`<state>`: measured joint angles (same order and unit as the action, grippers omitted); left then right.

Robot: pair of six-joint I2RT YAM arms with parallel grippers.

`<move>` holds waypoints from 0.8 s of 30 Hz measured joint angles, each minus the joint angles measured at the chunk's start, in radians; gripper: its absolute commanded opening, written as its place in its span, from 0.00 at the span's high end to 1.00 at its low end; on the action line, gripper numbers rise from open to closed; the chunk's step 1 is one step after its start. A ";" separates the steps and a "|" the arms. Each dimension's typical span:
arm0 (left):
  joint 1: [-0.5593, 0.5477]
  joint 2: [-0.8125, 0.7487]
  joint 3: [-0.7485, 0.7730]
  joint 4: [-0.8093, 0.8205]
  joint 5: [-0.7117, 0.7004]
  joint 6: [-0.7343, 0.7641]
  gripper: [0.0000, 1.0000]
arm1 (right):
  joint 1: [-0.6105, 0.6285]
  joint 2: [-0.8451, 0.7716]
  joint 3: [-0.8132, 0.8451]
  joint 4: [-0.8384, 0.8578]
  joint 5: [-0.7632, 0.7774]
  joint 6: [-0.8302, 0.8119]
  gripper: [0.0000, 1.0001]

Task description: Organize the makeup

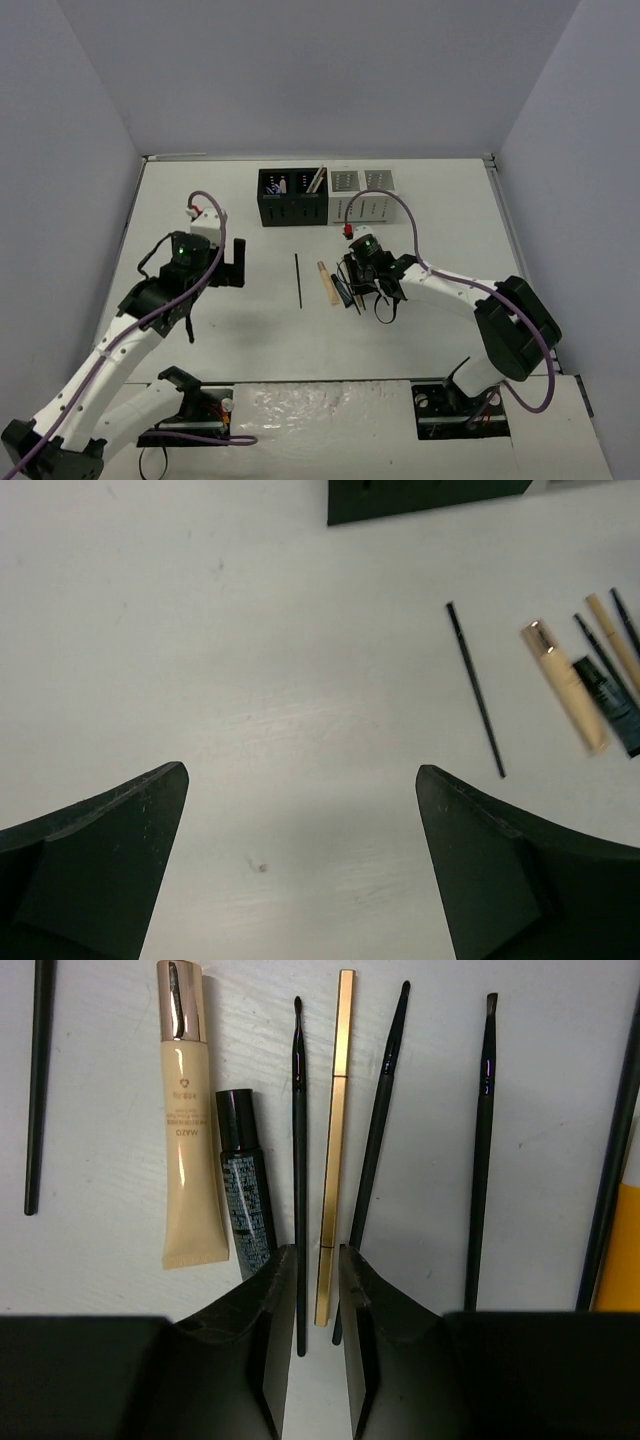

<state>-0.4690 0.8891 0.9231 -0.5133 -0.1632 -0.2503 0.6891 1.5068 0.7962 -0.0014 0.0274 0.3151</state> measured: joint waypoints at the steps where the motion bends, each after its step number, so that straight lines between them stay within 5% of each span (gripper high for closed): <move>1: 0.000 -0.045 -0.037 -0.024 -0.008 -0.003 0.03 | 0.001 0.013 0.008 0.002 0.005 0.001 0.82; 10: 0.000 -0.316 -0.105 -0.073 -0.083 -0.025 0.03 | 0.006 0.105 0.043 0.017 0.065 0.016 0.87; 24: 0.019 -0.244 -0.105 -0.080 -0.081 -0.026 0.03 | 0.011 0.170 0.068 0.026 0.098 0.028 0.85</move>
<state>-0.4503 0.6454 0.8185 -0.5934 -0.2446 -0.2764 0.7001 1.6769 0.8646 0.0251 0.1256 0.3429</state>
